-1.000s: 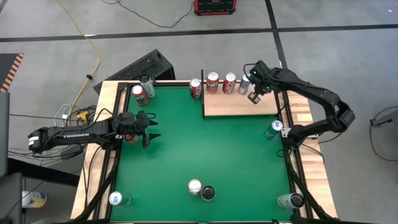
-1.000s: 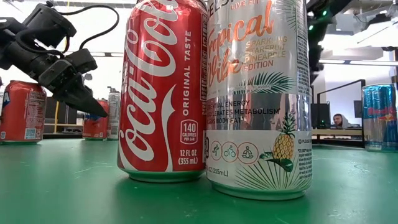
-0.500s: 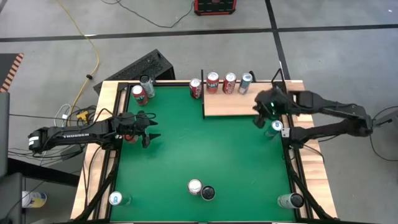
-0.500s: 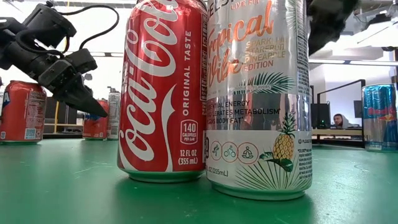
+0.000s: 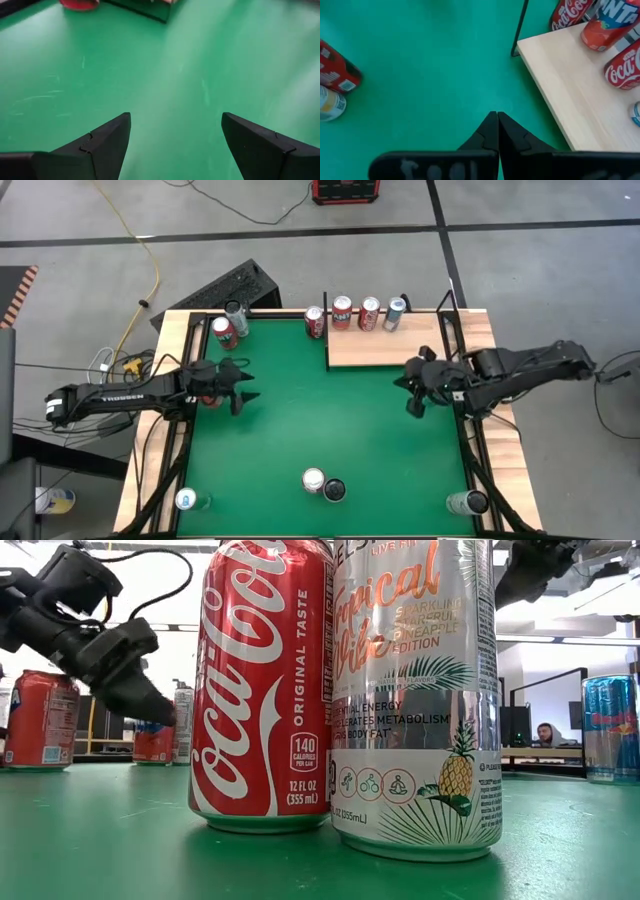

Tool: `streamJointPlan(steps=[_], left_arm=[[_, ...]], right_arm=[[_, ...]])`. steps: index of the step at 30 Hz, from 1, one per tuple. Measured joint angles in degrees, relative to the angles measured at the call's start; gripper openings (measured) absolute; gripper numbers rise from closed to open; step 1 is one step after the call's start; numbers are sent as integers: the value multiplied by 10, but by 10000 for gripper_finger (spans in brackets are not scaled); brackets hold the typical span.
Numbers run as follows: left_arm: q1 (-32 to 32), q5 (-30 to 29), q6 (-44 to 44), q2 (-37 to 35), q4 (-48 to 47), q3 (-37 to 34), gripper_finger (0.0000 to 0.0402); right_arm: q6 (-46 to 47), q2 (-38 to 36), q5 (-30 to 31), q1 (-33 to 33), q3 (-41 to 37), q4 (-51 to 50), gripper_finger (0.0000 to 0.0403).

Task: Place canned beverage on shelf
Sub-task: Move the top left yellow soda can to the center of the table

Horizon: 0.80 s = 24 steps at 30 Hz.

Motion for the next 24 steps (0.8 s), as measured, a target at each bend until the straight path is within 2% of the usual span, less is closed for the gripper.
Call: streamJointPlan(steps=[5,8,11,15,18,21,24], left_arm=[[0,-2,-77,0,78,0,297],[0,22,-77,-1,142,9,297],[-1,27,-63,0,149,54,297],[17,-47,-26,23,22,166,297],[44,-138,25,74,-113,272,297],[82,-229,69,140,-205,363,297],[137,-248,109,209,-255,433,297]], right_arm=[[-1,28,22,7,0,0,23],[-5,45,25,5,0,1,28],[-5,60,25,6,0,7,29],[-5,76,25,16,0,35,27],[-6,87,25,34,0,61,27],[-6,100,36,61,0,83,28],[-6,117,66,93,0,102,27]])
